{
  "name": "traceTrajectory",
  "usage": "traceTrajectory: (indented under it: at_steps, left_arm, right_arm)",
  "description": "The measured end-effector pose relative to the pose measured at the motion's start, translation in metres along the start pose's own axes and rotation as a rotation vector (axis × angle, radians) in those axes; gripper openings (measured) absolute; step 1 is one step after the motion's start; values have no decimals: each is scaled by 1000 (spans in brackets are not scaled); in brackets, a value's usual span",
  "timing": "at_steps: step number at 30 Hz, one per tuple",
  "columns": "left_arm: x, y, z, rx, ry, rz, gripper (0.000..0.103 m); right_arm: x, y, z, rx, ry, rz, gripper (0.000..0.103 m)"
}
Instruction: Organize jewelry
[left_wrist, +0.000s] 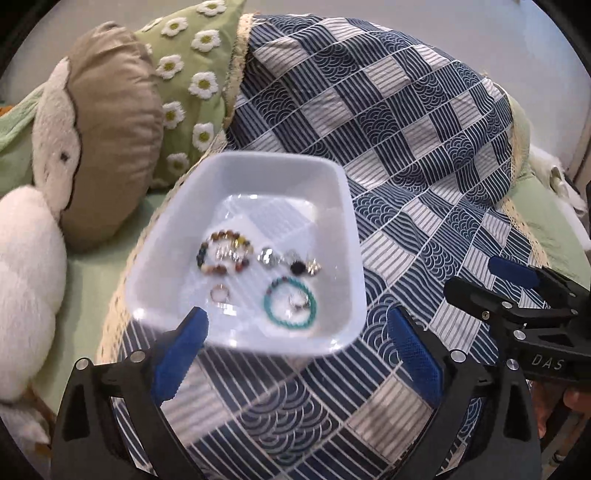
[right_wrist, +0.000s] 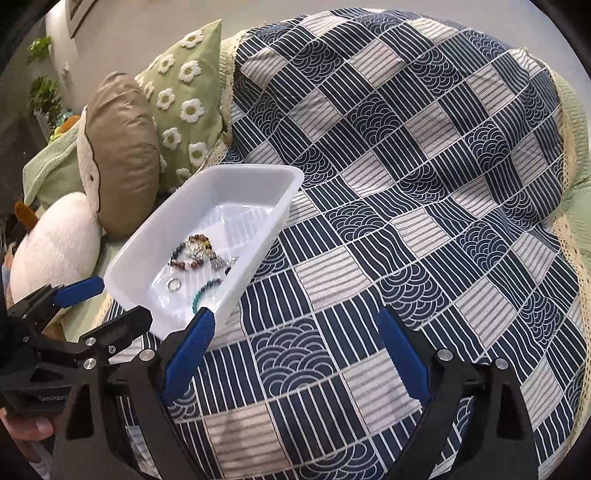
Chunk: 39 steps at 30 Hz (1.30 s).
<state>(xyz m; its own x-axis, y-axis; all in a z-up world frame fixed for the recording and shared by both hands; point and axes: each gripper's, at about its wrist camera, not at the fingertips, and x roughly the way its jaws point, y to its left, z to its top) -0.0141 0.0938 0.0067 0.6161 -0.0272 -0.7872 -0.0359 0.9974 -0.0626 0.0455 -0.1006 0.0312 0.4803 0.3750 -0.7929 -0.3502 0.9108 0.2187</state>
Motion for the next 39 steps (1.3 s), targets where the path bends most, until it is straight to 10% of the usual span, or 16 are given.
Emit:
traceTrajectory:
  at_steps: [16, 39]
  left_arm:
    - [10, 26, -14, 20, 66, 228, 95]
    - [7, 22, -15, 35, 68, 195, 95]
  right_arm:
    - [9, 23, -9, -93, 6, -6, 88]
    - [18, 23, -12, -106, 37, -24, 89]
